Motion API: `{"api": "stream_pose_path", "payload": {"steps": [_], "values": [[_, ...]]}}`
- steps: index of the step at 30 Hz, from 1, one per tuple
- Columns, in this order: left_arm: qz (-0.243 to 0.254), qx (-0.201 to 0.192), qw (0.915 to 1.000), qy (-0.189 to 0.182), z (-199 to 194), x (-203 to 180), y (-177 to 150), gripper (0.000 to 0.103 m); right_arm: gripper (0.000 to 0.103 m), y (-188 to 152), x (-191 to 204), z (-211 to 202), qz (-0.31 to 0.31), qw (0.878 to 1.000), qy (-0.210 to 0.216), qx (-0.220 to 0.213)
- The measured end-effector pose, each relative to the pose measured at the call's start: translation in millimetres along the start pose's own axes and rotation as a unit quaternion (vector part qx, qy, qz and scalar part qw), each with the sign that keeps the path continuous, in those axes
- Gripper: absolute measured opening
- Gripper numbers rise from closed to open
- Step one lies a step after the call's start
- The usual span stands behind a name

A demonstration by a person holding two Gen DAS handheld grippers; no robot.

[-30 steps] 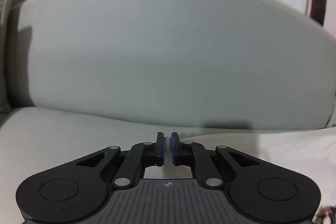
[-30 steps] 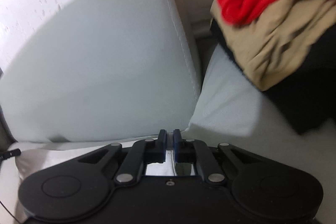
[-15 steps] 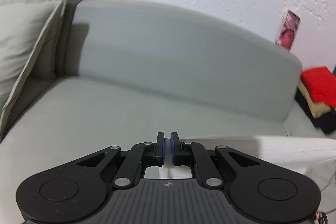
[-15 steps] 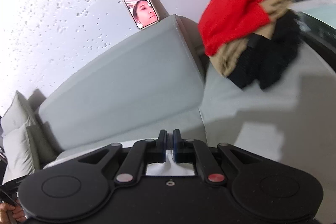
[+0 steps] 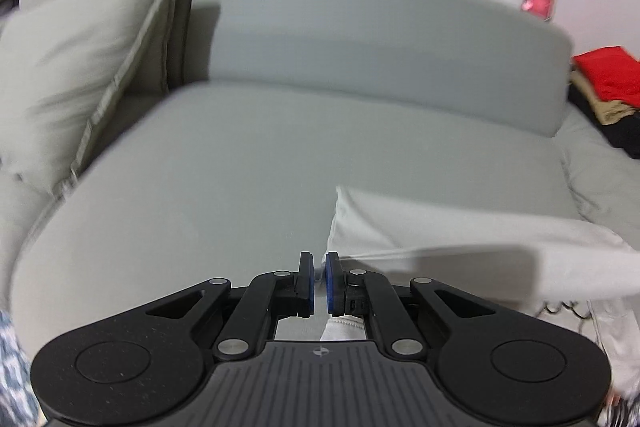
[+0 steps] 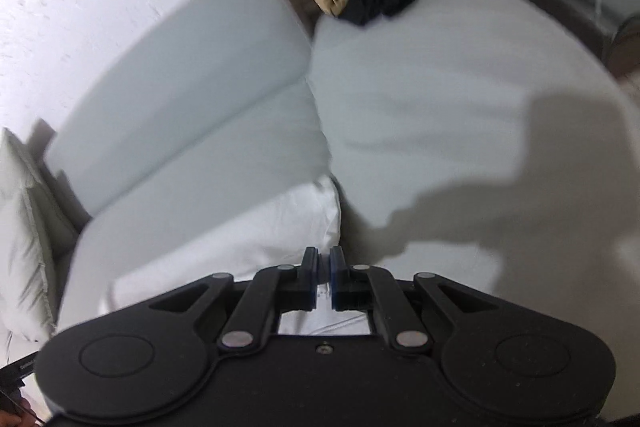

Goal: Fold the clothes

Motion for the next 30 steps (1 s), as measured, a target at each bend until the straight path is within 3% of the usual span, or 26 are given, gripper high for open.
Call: {"api": "stream_pose_path", "payload": {"steps": [2,5,8,12,15,16,18,20,25,30], "values": [[0.017,-0.004,0.9998,0.011,-12,0,-9,0.005,0.006,-5,5,-19,-0.01,1.0,0.003,-0.011],[0.038,0.022,0.9988,0.022,-7,-1,-35,0.005,0.006,-23,-2,-26,-0.01,1.0,-0.009,0.002],[0.046,0.063,0.9965,0.029,4,-8,-60,0.005,0.006,-43,-14,-16,0.001,0.999,-0.031,0.028],[0.072,0.076,0.9934,0.045,13,-9,-71,0.007,0.006,-60,-26,5,-0.018,0.996,-0.072,0.055],[0.073,0.049,0.9952,0.042,-7,2,-66,0.018,0.012,-61,-23,-1,-0.016,0.995,-0.066,0.071],[0.071,0.035,0.9961,0.04,-14,8,-65,0.018,0.015,-59,-20,-10,-0.02,0.996,-0.06,0.064],[0.057,0.006,0.9982,0.019,-24,18,-53,0.018,0.032,-53,-12,-34,-0.036,0.997,-0.048,0.041],[0.045,-0.005,0.9989,-0.014,-22,15,-45,0.017,0.032,-48,-3,-45,-0.049,0.998,-0.032,0.03],[0.073,0.012,0.9952,-0.064,18,-49,-33,0.018,0.031,-51,18,8,-0.044,0.995,0.005,0.088],[0.127,0.041,0.9889,-0.066,61,-107,-34,0.026,0.03,-65,43,66,-0.061,0.988,-0.001,0.139]]}}
Point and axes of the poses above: each gripper's, at about its wrist camera, not at the fingertips, and z roughly the way its jaws point, x to its left, y to its top, the point moved 7 cm from there along z, roughly the way its jaws point, and after that the axes turned 6 degrees about y, right-handed, at the moved point
